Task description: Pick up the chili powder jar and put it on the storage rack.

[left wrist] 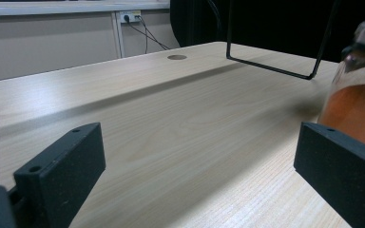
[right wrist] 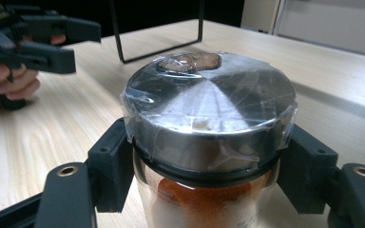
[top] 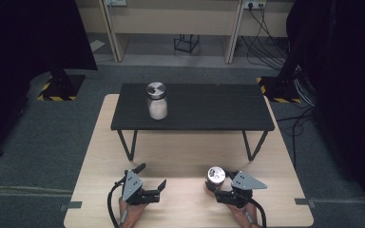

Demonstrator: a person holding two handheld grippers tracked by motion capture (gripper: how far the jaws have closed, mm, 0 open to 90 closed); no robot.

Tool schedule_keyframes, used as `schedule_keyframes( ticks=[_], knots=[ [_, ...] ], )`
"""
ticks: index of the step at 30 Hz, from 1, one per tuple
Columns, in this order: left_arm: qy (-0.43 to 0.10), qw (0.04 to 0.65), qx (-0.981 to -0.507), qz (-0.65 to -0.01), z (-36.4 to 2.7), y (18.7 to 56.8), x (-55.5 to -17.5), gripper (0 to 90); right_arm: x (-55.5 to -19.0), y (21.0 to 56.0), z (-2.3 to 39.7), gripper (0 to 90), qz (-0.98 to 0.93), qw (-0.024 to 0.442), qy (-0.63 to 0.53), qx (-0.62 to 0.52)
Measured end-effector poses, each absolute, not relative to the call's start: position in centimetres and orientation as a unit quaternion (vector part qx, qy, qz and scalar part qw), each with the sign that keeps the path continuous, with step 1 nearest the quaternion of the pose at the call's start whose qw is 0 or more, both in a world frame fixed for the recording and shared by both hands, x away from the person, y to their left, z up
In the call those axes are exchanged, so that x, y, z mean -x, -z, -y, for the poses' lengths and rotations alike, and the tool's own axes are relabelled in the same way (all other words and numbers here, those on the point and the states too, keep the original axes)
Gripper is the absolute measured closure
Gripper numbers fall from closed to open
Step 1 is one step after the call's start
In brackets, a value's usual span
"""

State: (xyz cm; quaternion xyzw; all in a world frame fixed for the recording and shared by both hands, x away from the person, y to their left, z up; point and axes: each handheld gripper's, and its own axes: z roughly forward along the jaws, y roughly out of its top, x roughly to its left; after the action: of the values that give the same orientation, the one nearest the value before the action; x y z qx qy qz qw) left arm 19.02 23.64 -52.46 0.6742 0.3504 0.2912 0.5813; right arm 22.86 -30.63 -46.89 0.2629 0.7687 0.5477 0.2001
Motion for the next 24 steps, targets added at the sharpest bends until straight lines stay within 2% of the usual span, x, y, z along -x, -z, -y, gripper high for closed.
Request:
schedule_keyframes(
  ticks=[12, 24],
  knots=[
    [-0.291, 0.581, -0.674, -0.351, -23.6, 52.5, -19.0, 2.6, -22.2, 45.7, 31.6, 31.0, -0.745, 0.196, -0.571, -0.285],
    [-0.29, 0.583, -0.673, -0.351, -23.7, 52.5, -19.1, 2.7, -21.3, 44.0, 31.6, 31.0, -0.736, 0.213, -0.574, -0.289]
  ],
)
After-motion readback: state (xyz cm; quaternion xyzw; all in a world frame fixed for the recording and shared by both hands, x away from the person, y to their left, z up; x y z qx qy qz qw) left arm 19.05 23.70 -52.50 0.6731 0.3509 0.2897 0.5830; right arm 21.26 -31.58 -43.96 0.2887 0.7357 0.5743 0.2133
